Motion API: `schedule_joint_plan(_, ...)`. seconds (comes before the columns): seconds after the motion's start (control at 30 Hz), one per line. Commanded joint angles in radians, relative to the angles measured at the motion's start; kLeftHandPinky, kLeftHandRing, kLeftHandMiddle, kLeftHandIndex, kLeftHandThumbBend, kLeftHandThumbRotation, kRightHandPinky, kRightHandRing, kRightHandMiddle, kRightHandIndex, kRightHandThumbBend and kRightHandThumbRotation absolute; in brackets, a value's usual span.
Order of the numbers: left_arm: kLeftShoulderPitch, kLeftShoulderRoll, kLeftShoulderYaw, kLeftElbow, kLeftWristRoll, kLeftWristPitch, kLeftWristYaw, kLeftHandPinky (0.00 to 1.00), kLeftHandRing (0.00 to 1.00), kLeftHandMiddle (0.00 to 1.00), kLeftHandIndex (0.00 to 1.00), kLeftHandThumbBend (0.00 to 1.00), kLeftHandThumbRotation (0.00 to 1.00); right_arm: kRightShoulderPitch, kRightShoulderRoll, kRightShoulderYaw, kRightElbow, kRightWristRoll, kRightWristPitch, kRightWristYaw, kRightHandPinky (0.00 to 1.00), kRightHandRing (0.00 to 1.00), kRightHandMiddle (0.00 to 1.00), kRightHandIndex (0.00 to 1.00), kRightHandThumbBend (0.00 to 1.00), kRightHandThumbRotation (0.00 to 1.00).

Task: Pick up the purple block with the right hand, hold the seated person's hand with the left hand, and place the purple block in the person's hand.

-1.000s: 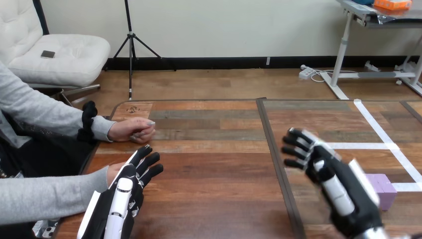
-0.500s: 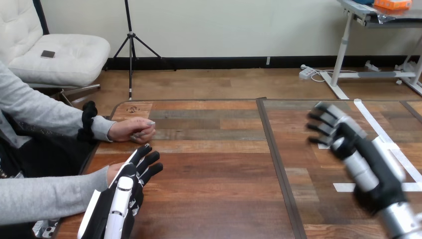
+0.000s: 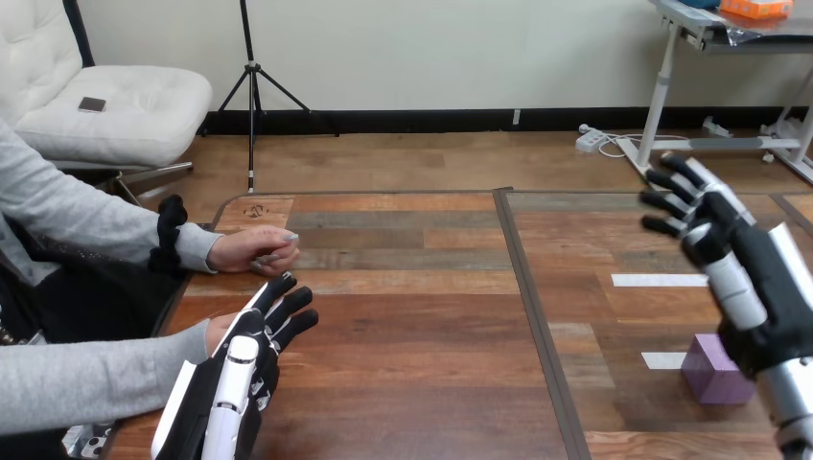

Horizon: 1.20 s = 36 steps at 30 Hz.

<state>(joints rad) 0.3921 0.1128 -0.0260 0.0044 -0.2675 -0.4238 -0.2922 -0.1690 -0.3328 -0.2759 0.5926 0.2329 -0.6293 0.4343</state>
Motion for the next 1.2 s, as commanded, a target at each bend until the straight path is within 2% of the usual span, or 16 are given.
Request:
schedule_joint_plan(0.0,-0.054,-0.026,0.001,-0.036,-0.011,-0.007,-0.005,0.97,0.86,0.87,0.89,0.41,1.00,-0.097,-0.036,-0.021,0.070,-0.007,-0.034,-0.017,0.83,0.88,0.89,0.90,1.00,0.83)
schedule_joint_plan(0.3,-0.054,-0.027,0.002,-0.038,-0.020,-0.005,-0.011,0.97,0.86,0.87,0.89,0.39,1.00,-0.152,-0.074,-0.039,0.179,-0.001,-0.054,-0.024,0.86,0.89,0.90,0.91,0.98,0.83)
schedule_joint_plan(0.53,-0.053,-0.023,0.004,-0.041,-0.028,0.004,-0.019,0.98,0.87,0.88,0.89,0.40,1.00,-0.193,-0.115,-0.037,0.278,-0.058,-0.105,-0.084,0.86,0.89,0.90,0.91,0.99,0.84)
schedule_joint_plan(0.7,-0.051,-0.024,0.004,-0.044,-0.029,0.007,-0.019,0.98,0.87,0.88,0.89,0.40,1.00,-0.209,-0.136,-0.031,0.327,-0.084,-0.122,-0.113,0.86,0.88,0.90,0.91,1.00,0.82)
schedule_joint_plan(0.93,-0.048,-0.025,0.001,-0.052,-0.021,0.009,-0.012,0.98,0.86,0.87,0.89,0.40,1.00,-0.219,-0.175,-0.004,0.380,-0.185,-0.148,-0.222,0.83,0.87,0.89,0.89,1.00,0.80)
schedule_joint_plan(1.07,-0.046,-0.024,0.000,-0.056,-0.022,0.011,-0.012,0.98,0.86,0.87,0.88,0.40,1.00,-0.226,-0.196,0.012,0.411,-0.230,-0.142,-0.266,0.81,0.87,0.88,0.88,1.00,0.78)
schedule_joint_plan(1.17,-0.046,-0.023,0.000,-0.057,-0.021,0.011,-0.013,0.98,0.86,0.87,0.88,0.40,1.00,-0.233,-0.207,0.017,0.439,-0.248,-0.126,-0.281,0.81,0.87,0.88,0.88,1.00,0.76)
